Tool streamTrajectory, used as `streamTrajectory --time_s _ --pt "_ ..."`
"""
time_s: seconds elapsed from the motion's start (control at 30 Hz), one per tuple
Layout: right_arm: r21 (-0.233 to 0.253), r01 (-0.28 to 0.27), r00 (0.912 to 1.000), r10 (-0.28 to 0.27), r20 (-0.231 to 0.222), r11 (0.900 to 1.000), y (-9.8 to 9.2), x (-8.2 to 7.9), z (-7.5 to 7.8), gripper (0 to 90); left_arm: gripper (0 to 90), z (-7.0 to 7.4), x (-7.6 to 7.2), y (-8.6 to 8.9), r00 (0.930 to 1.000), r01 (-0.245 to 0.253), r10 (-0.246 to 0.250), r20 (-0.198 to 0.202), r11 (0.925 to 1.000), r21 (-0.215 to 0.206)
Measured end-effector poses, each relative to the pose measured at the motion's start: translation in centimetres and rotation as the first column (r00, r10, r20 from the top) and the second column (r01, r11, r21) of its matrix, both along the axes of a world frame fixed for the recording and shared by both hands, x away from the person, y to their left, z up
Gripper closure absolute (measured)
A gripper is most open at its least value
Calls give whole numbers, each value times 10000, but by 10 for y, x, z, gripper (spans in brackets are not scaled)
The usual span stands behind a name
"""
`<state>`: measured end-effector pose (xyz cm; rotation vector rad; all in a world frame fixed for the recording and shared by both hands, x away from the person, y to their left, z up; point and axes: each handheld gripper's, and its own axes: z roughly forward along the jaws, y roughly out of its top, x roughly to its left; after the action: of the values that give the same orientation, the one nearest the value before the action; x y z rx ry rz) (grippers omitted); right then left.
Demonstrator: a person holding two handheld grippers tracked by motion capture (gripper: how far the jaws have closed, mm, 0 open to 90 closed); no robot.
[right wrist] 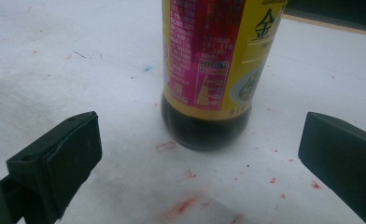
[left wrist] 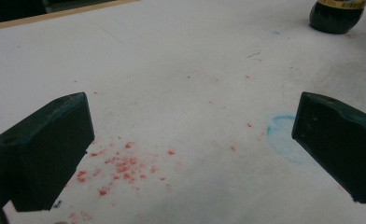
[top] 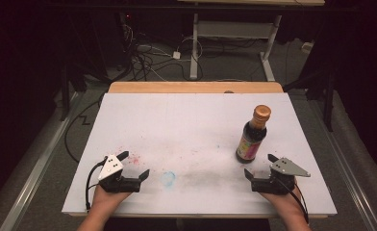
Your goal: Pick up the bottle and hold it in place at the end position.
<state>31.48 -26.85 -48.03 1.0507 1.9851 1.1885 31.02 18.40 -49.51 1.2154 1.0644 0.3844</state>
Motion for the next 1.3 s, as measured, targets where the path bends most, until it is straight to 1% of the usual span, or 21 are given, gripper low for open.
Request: streamTrajectory --time_s 0.07,0.13,0.57,0.7,0.87,0.93,1.0,1.03,1.2,1.3 --pt "126 70 10000 -70 41 9999 -1 -1 0 3 0 0 1 -1 10000 21 -21 -87 10000 -2" --pt "200 96 9999 -97 47 9998 -2 -1 0 3 0 0 1 -1 10000 47 -47 -88 10000 9" --pt "174 51 10000 -51 -9 9998 -2 0 0 3 0 0 1 0 9999 69 -70 -100 10000 -21" --pt "232 43 10000 -43 0 9997 -2 0 0 3 0 0 1 0 9999 71 -71 -91 10000 -2" --pt "346 54 10000 -52 -37 9994 -3 0 2 3 0 0 1 -1 9997 133 -131 -193 9999 68" --pt "421 49 10000 -49 3 9991 -3 0 4 3 0 0 1 -1 9996 184 -182 -218 9998 63" --pt "508 30 9999 -37 143 9987 -2 1 8 2 0 0 2 -1 9993 240 -238 -271 9997 73" --pt "558 39 9999 -47 146 9984 -2 0 10 2 0 0 2 -2 9991 318 -313 -288 9994 160" --pt "611 -51 9999 41 164 9981 1 4 14 5 0 -1 2 -3 9991 320 -310 -302 9989 343" --pt "696 -47 9999 38 140 9976 3 9 19 17 0 -1 2 -2 9989 330 -324 -351 9993 159"
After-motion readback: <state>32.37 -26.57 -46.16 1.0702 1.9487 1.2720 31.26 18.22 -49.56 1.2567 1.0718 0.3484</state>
